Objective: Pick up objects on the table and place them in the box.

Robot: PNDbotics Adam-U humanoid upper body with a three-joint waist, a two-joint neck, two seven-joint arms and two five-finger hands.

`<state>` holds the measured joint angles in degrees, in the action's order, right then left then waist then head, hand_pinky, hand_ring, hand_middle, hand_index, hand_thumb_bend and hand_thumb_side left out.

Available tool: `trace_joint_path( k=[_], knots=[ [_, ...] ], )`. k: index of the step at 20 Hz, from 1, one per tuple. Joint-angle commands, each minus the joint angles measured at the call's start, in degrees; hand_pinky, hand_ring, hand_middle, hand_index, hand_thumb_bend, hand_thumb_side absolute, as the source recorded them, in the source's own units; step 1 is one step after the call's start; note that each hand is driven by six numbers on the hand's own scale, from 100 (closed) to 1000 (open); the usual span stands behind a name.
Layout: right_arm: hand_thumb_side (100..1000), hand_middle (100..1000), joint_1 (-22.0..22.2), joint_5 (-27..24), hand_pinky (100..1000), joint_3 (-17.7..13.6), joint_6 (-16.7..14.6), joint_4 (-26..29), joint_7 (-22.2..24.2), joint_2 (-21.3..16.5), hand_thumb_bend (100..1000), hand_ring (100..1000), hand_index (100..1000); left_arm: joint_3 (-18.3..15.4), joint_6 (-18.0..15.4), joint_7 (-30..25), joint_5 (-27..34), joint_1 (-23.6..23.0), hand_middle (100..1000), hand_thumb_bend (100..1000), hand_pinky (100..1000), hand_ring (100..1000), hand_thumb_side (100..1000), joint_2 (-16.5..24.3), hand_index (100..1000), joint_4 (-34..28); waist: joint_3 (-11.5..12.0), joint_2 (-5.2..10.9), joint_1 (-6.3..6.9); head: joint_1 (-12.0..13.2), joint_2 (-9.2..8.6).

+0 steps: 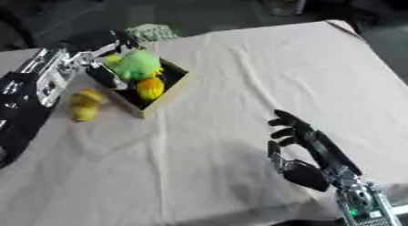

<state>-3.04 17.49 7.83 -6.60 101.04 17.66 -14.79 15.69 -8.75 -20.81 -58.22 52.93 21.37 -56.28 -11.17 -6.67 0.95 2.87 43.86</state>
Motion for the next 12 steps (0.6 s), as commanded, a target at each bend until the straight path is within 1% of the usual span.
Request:
trace_joint_path(
  k=[1, 6, 8, 10, 11, 12],
  knots=[
    [296, 830, -0.6, -0.2, 705, -0.3, -0.1, 0.7, 0.0, -0.3, 100, 766, 1000, -0.5, 0.0, -0.6, 1.3, 0.9, 778, 701, 782, 739, 389, 3.2, 901, -3.3, 0.2, 0.78, -0.13, -0.4, 0.26],
    [298, 830, -0.6, 0.0, 705, -0.6, -0.1, 0.7, -0.2, -0.3, 100, 766, 1000, -1.1, 0.9, -0.6, 6.9, -0.3, 747, 721, 768, 714, 425, 8.1, 878, -10.4, 0.7, 0.78, 0.16, -0.8, 0.26],
    [297, 830, -0.5, 0.1, 705, -0.7, -0.1, 0.7, -0.4, -0.4, 100, 766, 1000, -1.0, 1.1, -1.7, 9.8, -1.7, 733, 706, 761, 700, 410, 10.8, 867, -13.9, 1.1, 0.76, 0.36, -1.1, 0.26],
    [297, 830, -0.5, 0.2, 705, -0.8, -0.1, 0.7, -0.5, -0.6, 100, 766, 1000, -0.9, 1.4, -3.7, 12.9, -3.3, 715, 675, 755, 688, 372, 13.3, 850, -16.7, 1.5, 0.78, 0.56, -1.3, 0.26],
    [296, 830, -0.5, 0.3, 705, -0.9, -0.1, 0.7, -0.6, -0.6, 100, 766, 1000, -0.9, 1.5, -4.9, 14.4, -4.1, 704, 679, 753, 681, 292, 14.4, 841, -17.8, 1.7, 0.78, 0.64, -1.4, 0.26],
    [297, 830, -0.6, 0.3, 705, -0.9, -0.1, 0.8, -0.6, -0.6, 100, 766, 1000, -0.7, 1.6, -6.3, 15.8, -4.9, 703, 632, 754, 680, 324, 15.5, 841, -18.7, 1.8, 0.78, 0.71, -1.5, 0.26]
  ],
)
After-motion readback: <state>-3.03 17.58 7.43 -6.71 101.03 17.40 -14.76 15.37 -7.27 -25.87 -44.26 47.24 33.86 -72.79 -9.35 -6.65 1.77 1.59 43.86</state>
